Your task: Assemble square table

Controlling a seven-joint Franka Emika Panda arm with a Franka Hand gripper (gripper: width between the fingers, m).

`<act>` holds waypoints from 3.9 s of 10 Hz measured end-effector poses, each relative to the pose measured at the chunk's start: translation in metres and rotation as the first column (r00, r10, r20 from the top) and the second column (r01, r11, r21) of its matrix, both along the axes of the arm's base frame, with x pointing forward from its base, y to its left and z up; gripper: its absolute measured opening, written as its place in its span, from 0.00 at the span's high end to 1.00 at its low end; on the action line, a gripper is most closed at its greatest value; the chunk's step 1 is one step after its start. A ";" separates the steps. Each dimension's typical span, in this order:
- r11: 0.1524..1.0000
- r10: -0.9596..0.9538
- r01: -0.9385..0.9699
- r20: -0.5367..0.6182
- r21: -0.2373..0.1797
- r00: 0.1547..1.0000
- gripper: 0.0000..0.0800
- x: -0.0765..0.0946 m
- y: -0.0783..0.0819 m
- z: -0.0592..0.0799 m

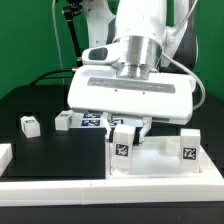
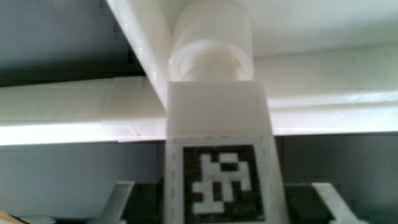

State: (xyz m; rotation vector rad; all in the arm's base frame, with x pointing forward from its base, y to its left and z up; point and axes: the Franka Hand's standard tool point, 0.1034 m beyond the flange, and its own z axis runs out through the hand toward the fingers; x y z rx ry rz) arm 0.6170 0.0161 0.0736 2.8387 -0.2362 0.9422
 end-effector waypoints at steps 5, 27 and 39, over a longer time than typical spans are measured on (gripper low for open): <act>1.000 0.014 -0.014 -0.021 -0.011 1.000 0.43 -0.001 -0.001 -0.002; 0.965 0.094 0.037 -0.471 0.260 0.877 0.19 0.002 -0.020 0.018; 0.718 -0.400 0.618 -0.536 0.321 0.743 0.63 0.003 -0.017 0.015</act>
Offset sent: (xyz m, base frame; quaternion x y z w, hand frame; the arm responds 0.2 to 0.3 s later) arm 0.0000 0.0000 0.0000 0.0000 0.0000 0.0000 1.0000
